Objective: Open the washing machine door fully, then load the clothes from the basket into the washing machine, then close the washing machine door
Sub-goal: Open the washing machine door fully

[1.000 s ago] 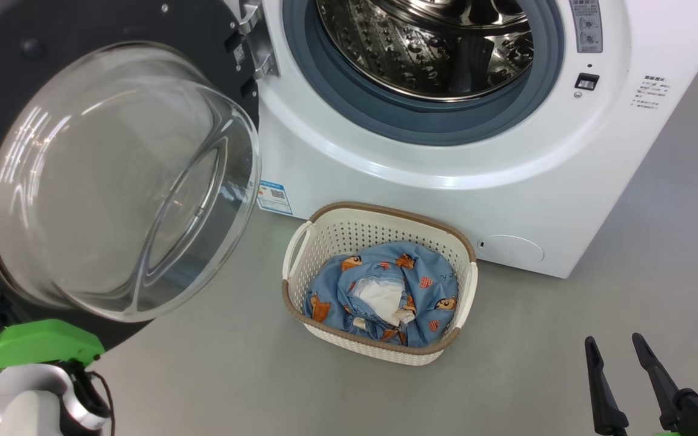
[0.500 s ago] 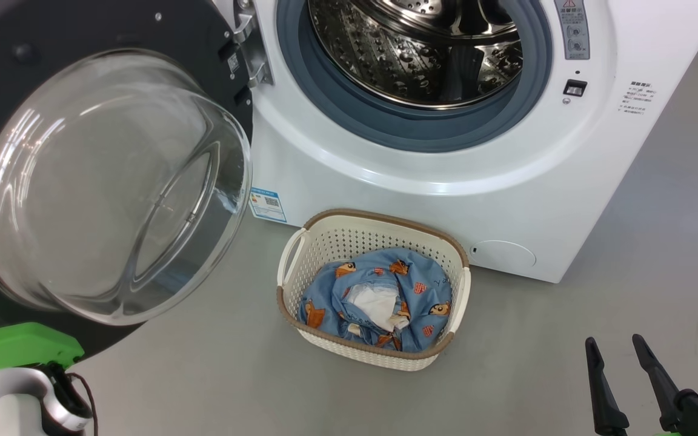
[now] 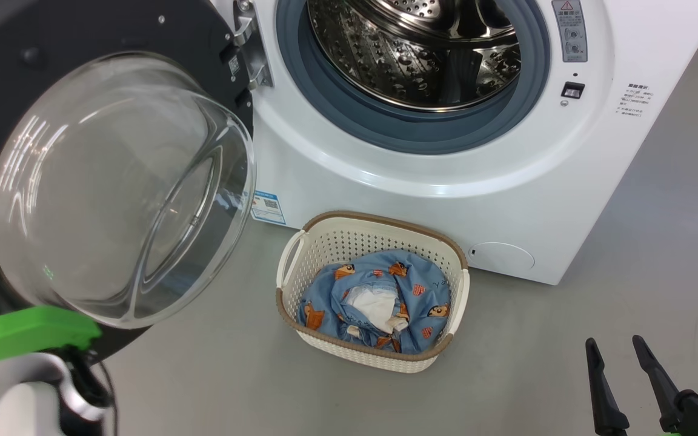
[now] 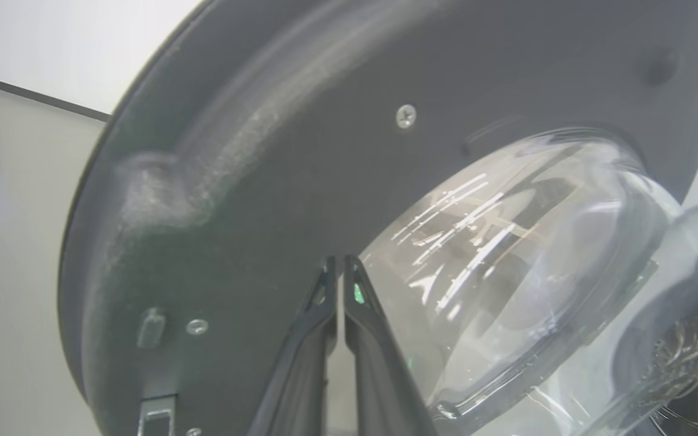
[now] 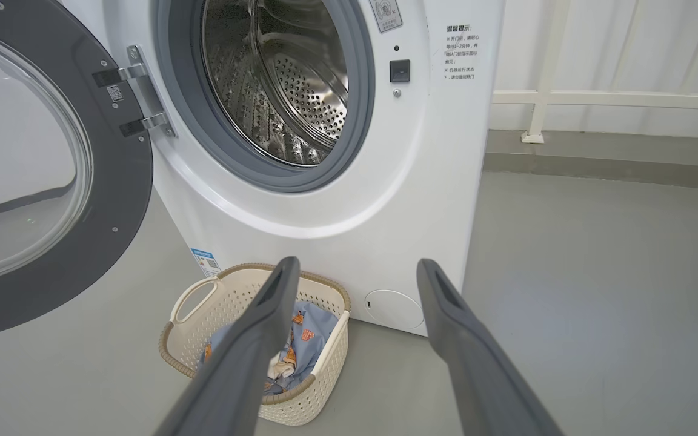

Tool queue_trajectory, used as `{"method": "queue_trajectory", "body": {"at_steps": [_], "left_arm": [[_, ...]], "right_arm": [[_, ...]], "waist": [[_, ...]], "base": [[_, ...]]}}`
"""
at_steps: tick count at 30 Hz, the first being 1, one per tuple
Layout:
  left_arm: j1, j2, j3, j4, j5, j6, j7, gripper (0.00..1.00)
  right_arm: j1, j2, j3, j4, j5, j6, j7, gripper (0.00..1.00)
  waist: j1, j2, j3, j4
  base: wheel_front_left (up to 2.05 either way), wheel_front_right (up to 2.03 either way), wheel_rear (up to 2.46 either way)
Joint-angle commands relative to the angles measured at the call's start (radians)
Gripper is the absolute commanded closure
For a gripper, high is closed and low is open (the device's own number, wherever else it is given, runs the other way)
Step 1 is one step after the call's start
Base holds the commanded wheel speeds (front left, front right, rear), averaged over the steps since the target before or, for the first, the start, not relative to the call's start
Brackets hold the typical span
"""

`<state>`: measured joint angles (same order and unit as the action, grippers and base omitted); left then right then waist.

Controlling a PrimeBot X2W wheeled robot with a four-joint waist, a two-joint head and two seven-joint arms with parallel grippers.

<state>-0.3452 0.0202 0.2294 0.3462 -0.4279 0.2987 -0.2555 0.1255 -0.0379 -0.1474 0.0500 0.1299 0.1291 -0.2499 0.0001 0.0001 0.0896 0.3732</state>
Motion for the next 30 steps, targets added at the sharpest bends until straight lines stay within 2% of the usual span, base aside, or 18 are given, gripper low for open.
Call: {"method": "queue_trajectory", "body": {"at_steps": [1,2,3,4,5,10,16,23,30], "left_arm": [[0.029,0.03,-0.032,-0.1,-0.028,0.019,0.001,0.58],[0.045,0.03,-0.061,-0.145,-0.036,0.032,0.005,0.52],[0.061,0.03,-0.088,-0.191,-0.039,0.045,0.01,0.23],[0.077,0.03,-0.115,-0.235,-0.034,0.058,0.016,0.05],[0.091,0.03,-0.139,-0.277,-0.032,0.068,0.025,0.0],[0.136,0.03,-0.206,-0.403,-0.014,0.074,0.061,0.0],[0.18,0.045,-0.281,-0.492,0.011,0.034,0.09,0.0],[0.237,0.068,-0.339,-0.433,-0.003,-0.07,0.047,0.0],[0.289,0.088,-0.359,-0.348,0.046,-0.126,0.001,0.0]], "right_arm": [[-0.007,-0.012,0.023,-0.023,0.008,0.002,-0.012,0.0],[-0.007,-0.012,0.023,-0.023,0.007,0.002,-0.012,0.0],[-0.008,-0.012,0.024,-0.023,0.007,0.002,-0.012,0.0],[-0.008,-0.012,0.026,-0.022,0.007,0.002,-0.012,0.0],[-0.009,-0.012,0.028,-0.022,0.007,0.002,-0.012,0.0],[-0.015,-0.012,0.039,-0.024,0.002,0.002,-0.012,0.0],[-0.018,-0.012,0.041,-0.03,-0.007,0.002,-0.012,0.0],[-0.008,-0.012,0.043,-0.031,-0.005,0.002,-0.012,0.0],[-0.005,-0.012,0.044,-0.042,-0.016,0.002,-0.012,0.0]], "waist": [[-0.0001,-0.0001,-0.002,0.002],[-0.0001,-0.0001,-0.004,0.002],[-0.0001,-0.0001,-0.007,0.002],[-0.0001,-0.0001,-0.009,0.0],[-0.0001,-0.0001,-0.012,-0.002],[-0.0001,-0.0001,-0.02,-0.027],[-0.0001,-0.0001,-0.036,-0.088],[-0.0001,-0.0001,-0.063,-0.178],[-0.0001,-0.0001,-0.065,-0.266]], "base": [[0.0,0.0,0.0],[0.0,0.0,0.0],[0.0,0.0,0.0],[0.0,0.0,0.0],[0.0,0.0,0.0],[0.0,0.0,0.0],[0.0,0.0,0.0],[0.0,0.0,0.0],[0.0,0.0,0.0]]}}
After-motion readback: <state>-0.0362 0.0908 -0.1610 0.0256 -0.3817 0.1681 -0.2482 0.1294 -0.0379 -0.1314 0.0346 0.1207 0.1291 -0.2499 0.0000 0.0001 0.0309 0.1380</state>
